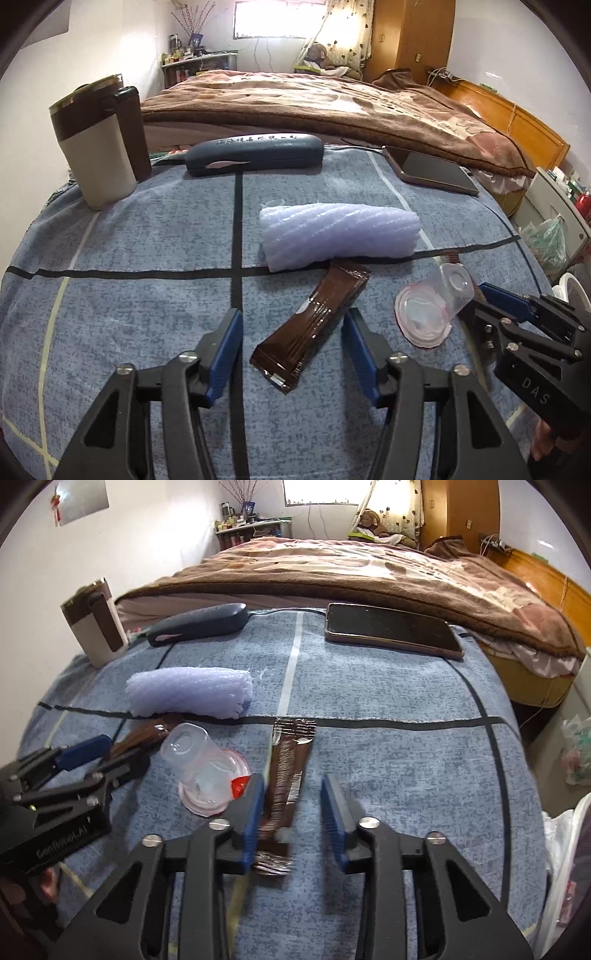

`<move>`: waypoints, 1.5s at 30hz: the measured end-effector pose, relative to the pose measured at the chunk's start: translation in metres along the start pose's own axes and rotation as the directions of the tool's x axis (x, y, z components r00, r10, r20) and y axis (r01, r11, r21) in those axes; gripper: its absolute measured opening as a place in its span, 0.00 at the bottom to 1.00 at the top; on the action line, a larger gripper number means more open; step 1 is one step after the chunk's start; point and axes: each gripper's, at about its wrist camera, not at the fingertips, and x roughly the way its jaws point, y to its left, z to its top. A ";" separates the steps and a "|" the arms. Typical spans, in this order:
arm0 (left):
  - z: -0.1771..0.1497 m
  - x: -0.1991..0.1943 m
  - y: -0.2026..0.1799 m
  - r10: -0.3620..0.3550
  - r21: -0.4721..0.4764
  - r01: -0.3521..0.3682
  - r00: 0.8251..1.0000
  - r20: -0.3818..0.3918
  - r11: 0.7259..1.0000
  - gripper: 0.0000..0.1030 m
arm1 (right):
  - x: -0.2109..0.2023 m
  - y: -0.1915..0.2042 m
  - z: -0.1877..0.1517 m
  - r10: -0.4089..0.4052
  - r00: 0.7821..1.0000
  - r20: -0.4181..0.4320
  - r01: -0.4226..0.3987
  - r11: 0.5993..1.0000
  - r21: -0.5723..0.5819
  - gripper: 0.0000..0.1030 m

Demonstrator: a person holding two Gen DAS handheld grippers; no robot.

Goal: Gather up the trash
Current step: 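Lower the right tool onto the brown snack wrapper and grasp it, then carry both brown wrappers in both tools over the wastebasket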

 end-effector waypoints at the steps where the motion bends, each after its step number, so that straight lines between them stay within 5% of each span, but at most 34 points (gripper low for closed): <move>1: 0.001 0.000 0.000 -0.003 -0.002 0.003 1.000 0.002 1.000 0.53 | 0.001 0.000 0.000 0.001 1.000 0.000 -0.001 1.000 -0.001 0.25; 15: 0.003 0.004 -0.012 -0.018 0.038 0.018 1.000 -0.001 0.999 0.24 | 0.000 -0.006 -0.001 0.015 1.000 0.005 -0.015 0.999 0.031 0.22; 31: -0.012 -0.024 -0.016 -0.010 0.017 0.010 1.000 0.029 1.000 0.23 | -0.011 -0.011 -0.008 0.045 0.999 0.026 -0.047 0.998 0.051 0.21; 45: -0.022 -0.079 -0.048 -0.010 0.040 0.006 0.994 0.111 0.999 0.23 | -0.059 -0.031 -0.018 0.043 0.994 0.103 -0.052 0.995 0.085 0.21</move>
